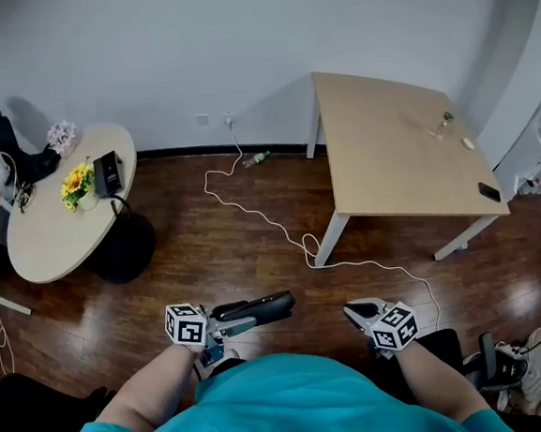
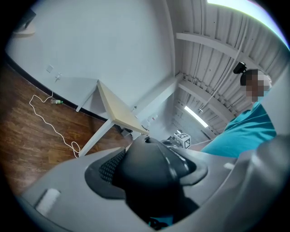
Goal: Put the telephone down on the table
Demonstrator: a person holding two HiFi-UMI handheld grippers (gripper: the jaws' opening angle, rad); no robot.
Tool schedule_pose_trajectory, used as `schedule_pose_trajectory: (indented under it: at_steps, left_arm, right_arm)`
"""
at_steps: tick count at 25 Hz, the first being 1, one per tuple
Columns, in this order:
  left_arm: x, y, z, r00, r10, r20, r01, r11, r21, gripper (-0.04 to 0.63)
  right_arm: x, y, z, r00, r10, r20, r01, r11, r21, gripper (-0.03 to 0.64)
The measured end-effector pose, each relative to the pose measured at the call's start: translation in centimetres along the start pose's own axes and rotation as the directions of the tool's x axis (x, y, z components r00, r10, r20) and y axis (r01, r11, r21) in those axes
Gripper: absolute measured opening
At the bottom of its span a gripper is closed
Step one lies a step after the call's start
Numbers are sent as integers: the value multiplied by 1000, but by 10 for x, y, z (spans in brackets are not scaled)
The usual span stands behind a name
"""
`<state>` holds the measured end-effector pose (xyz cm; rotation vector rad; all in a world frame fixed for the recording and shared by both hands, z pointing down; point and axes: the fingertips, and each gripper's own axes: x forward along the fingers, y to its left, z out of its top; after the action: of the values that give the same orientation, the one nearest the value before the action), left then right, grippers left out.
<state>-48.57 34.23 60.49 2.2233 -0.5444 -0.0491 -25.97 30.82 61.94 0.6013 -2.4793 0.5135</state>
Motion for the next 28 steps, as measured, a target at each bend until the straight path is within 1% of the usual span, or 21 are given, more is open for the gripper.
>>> schedule_pose_trajectory:
  at_steps: [4,7,9,13,16,20,24,28]
  left_arm:
    - [23,6,13,1000,-26,-8,26,1000,-12,302]
    - [39,16,35,999,-54,-8,53,998,-23,301]
    - [50,29,53,996,-85,-21,85,996,-16,302]
    - [69,53,87,988,-133,-82,132,991,-14,302]
    - [92,69,116,975,-179,-129,180,984,-7,302]
    - [127,80,148,962,-203,-180,209,978,18,302]
    - [172,75,168,958,-225,-180,232,973,17,302]
    - [227,69,183,966,-210,-151,217,976,34,301]
  right_arm:
    - [-3,-23,3,1000,-13,7,12,999,34,2]
    - [1,-43,11,999,-34,5,34,998,56,2]
    - [6,-58,23,998,-56,8,56,996,68,3]
    - [16,-89,48,994,-111,22,108,988,114,2]
    - [15,-120,66,986,-162,40,155,978,139,3]
    - [4,-151,79,977,-203,57,192,968,162,2]
    - [-19,-198,77,971,-229,68,215,961,174,3]
    - [-50,-253,69,974,-215,70,204,968,143,2]
